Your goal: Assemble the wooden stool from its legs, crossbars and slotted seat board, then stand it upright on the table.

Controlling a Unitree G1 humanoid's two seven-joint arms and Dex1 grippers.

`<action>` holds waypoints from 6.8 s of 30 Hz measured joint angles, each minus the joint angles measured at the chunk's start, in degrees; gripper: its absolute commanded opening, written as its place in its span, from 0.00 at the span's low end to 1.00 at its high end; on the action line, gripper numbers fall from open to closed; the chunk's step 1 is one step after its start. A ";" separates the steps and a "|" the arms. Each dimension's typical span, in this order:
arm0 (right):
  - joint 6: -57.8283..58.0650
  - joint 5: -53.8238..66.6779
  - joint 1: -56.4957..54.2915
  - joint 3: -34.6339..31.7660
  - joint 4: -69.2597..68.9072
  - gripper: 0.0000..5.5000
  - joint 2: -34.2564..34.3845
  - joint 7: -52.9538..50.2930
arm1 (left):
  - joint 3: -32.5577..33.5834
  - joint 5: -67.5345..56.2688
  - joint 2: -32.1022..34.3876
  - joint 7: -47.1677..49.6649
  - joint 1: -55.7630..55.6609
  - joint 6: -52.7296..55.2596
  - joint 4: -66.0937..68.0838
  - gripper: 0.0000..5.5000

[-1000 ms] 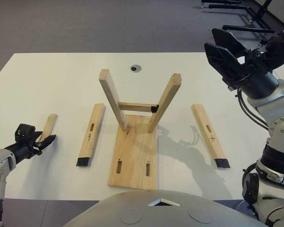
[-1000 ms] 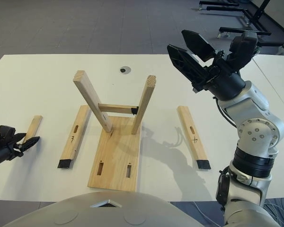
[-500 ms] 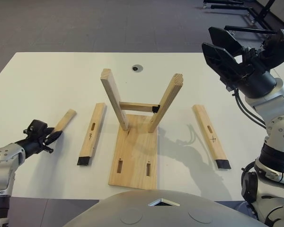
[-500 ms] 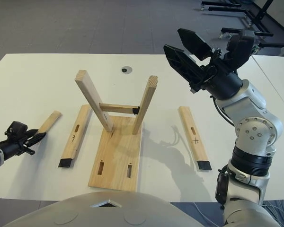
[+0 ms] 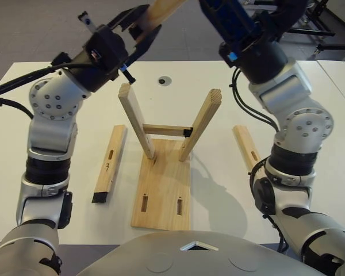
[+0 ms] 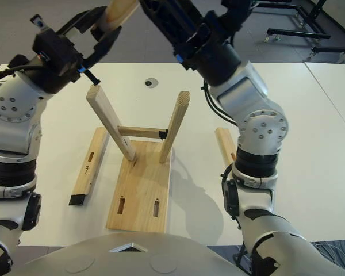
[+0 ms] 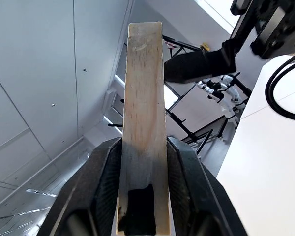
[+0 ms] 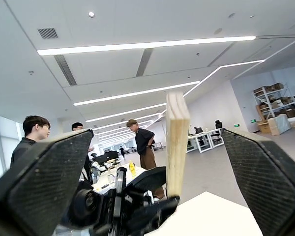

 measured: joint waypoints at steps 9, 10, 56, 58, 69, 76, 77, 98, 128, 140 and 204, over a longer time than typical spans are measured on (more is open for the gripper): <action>-2.04 -1.72 -1.28 -0.88 0.31 0.61 2.58 -0.31 | -1.39 1.23 -2.20 0.32 0.02 0.27 0.00 0.23; -2.10 -2.64 -1.27 -0.88 0.59 0.58 2.38 0.34 | -1.37 1.23 -2.25 0.38 0.04 0.51 0.00 0.23; 10.82 -21.00 34.11 -14.29 -7.72 0.07 -20.79 -3.82 | 30.10 7.46 -2.86 19.92 24.78 21.57 -24.99 0.48; 10.87 -22.94 39.49 -14.60 -10.04 0.07 -21.96 -2.73 | 30.69 7.42 -3.43 20.81 25.75 22.07 -26.50 0.48; 8.25 -28.94 43.42 -16.51 -9.15 0.07 -24.93 2.87 | 34.32 -6.45 -10.48 21.52 28.46 22.10 -28.62 0.48; 9.26 -28.64 50.44 -17.63 -12.53 0.07 -24.37 4.21 | 35.75 -17.95 -12.58 22.44 31.72 28.49 -28.74 0.48; 9.25 -28.68 51.04 -17.84 -12.65 0.07 -24.37 4.52 | 36.16 -18.92 -12.60 22.76 32.28 28.97 -28.73 0.48; -0.71 -35.22 52.03 -14.13 -8.60 0.07 -16.48 3.51 | 34.04 -21.76 -8.99 23.98 31.58 29.74 -24.13 0.48; -11.80 -40.63 48.16 -11.33 0.54 0.07 -11.91 5.64 | 30.60 -19.97 -5.77 22.75 28.87 27.08 -19.38 0.48; -19.99 -40.90 55.08 -12.98 1.71 0.07 -13.50 11.82 | 30.66 -19.69 -5.54 22.77 28.90 26.98 -19.39 0.48; -6.96 -51.27 31.67 -9.39 18.59 0.69 -24.43 11.72 | 29.76 -17.65 -4.65 22.38 27.72 23.14 -16.70 0.48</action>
